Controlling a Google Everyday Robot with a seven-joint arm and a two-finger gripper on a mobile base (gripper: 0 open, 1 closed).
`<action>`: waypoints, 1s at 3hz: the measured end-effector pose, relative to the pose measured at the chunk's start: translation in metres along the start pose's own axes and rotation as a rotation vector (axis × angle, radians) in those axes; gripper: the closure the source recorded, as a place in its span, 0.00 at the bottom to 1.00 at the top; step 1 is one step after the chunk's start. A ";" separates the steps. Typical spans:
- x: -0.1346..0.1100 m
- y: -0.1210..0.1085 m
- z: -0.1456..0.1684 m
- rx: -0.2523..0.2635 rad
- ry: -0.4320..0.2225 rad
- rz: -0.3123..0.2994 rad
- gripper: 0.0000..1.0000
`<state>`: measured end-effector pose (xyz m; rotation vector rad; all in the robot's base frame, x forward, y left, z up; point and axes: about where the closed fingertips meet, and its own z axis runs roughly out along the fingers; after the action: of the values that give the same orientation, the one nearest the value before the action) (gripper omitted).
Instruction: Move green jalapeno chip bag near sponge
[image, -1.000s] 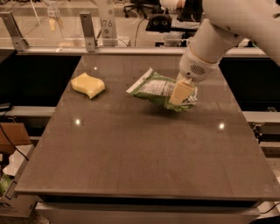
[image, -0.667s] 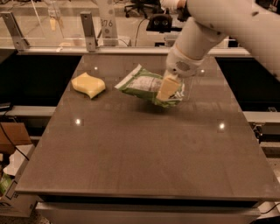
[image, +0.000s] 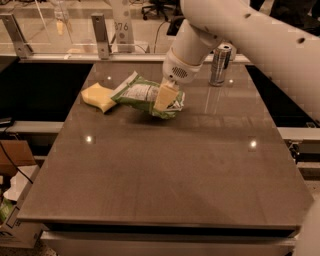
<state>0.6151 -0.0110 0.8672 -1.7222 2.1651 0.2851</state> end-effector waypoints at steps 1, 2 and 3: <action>-0.027 -0.002 0.012 -0.015 -0.017 -0.026 0.59; -0.044 -0.004 0.023 -0.029 -0.035 -0.042 0.37; -0.045 -0.003 0.025 -0.031 -0.033 -0.043 0.13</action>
Offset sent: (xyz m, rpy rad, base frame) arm 0.0248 0.0689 -0.0028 0.0558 -0.0005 0.0738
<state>0.6306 0.0375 0.8625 -1.7659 2.1080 0.3355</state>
